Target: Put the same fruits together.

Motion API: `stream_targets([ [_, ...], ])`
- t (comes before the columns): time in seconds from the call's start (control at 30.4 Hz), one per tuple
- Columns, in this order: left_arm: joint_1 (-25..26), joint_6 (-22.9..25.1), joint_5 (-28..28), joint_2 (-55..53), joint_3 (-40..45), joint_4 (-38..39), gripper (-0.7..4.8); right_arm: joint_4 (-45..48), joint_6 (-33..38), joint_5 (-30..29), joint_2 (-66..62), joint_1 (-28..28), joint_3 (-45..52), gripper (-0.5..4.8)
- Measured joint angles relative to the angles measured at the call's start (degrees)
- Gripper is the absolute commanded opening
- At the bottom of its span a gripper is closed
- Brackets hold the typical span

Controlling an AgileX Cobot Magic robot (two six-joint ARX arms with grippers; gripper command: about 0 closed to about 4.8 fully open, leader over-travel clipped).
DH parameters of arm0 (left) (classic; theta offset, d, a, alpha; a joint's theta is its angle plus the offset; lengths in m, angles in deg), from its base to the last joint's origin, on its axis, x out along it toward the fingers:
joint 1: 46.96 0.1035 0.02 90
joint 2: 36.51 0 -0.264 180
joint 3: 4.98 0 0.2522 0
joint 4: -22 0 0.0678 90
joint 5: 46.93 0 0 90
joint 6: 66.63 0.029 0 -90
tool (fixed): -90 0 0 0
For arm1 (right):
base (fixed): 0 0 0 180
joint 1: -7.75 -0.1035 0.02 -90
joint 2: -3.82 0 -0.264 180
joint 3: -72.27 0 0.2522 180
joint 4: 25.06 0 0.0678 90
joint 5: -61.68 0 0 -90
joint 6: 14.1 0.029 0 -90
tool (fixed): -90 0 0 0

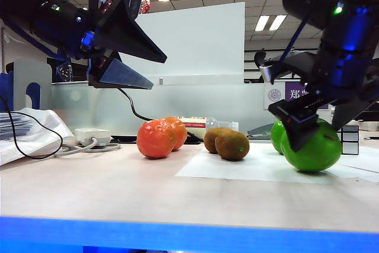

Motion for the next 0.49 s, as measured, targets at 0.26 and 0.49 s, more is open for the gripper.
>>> stream_targets([
  [0.26,0.0,0.7,0.0,0.0,0.0,0.0,4.79,4.0,0.9,1.1,-2.0,-0.1,-0.4,4.10],
  [0.49,0.0,1.1,0.0,0.0,0.0,0.0,4.79,4.2,1.0,2.1,-2.0,-0.1,-0.4,0.31],
])
